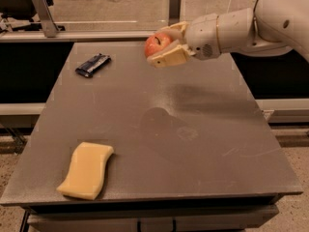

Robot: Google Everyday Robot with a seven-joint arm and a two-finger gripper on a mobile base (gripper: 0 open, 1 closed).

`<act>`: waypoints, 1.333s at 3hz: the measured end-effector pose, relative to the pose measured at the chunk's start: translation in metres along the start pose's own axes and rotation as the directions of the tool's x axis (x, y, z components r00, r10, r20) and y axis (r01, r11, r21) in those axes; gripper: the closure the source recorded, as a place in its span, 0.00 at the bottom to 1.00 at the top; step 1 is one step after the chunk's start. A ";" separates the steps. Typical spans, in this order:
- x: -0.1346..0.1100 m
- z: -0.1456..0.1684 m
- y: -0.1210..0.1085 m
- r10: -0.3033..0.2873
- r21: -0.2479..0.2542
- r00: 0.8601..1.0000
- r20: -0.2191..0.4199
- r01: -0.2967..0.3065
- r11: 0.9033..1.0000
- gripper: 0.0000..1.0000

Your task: Move apple near rxbar blueberry

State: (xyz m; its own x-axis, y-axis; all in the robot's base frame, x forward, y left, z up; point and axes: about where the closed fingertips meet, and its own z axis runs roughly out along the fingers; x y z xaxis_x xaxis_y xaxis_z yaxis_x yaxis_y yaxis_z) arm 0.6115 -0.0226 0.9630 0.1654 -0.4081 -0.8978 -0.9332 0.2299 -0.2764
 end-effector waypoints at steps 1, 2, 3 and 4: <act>0.029 0.032 -0.001 0.061 0.085 0.998 -0.031 -0.058 0.995 1.00; 0.031 0.034 -0.017 0.064 0.156 0.998 -0.026 -0.059 0.986 1.00; 0.030 0.038 -0.017 0.066 0.152 0.998 -0.014 -0.063 0.986 1.00; 0.024 0.071 -0.025 0.056 0.104 0.998 0.035 -0.060 0.993 1.00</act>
Offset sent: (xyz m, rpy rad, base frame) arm 0.0129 0.0153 -0.0333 0.0000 0.0252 -0.0911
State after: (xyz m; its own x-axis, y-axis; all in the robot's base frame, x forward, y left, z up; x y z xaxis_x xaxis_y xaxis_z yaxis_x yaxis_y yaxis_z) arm 0.6612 0.0243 0.9237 0.1236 -0.3630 -0.9235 -0.9031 0.3445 -0.2563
